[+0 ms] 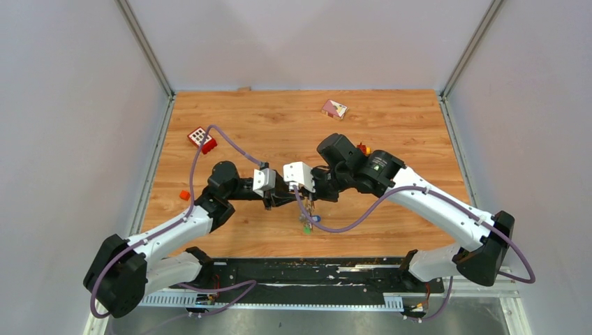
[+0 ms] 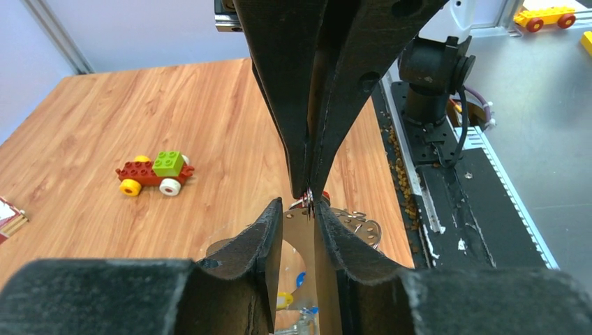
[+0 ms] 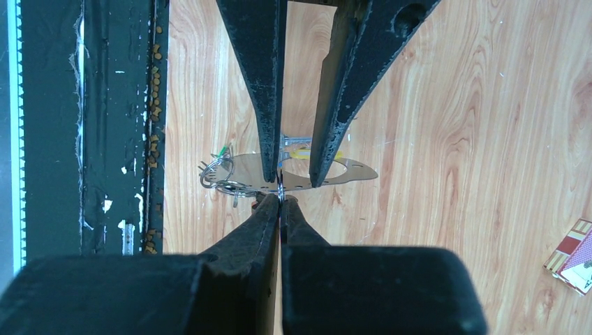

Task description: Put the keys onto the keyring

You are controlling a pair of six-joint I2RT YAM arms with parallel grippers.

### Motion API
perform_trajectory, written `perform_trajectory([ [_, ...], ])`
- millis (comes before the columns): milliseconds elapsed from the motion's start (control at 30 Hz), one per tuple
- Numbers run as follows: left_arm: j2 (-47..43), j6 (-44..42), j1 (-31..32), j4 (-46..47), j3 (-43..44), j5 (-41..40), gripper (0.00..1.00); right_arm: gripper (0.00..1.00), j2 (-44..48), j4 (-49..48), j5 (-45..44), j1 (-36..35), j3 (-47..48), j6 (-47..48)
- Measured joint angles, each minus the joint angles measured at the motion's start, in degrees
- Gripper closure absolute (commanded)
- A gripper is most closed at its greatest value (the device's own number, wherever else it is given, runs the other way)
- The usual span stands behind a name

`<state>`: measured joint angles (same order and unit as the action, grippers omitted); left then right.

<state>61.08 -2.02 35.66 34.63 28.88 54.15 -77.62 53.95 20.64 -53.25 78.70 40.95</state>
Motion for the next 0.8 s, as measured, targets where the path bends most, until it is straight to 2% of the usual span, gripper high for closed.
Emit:
perform_trajectory([
  [200,0.11,0.39,0.31,1.11,0.00,0.92,0.76,1.00,-0.02,-0.22,0.09,-0.33,0.00,-0.37],
  [600,0.22,0.42,0.48,1.38,0.00,1.46,0.77,1.00,-0.04,-1.03,0.48,-0.37,0.00,-0.66],
  [800,0.44,0.39,0.63,1.36,0.00,1.62,0.89,1.00,-0.04,-1.09,0.46,-0.37,0.00,-0.79],
])
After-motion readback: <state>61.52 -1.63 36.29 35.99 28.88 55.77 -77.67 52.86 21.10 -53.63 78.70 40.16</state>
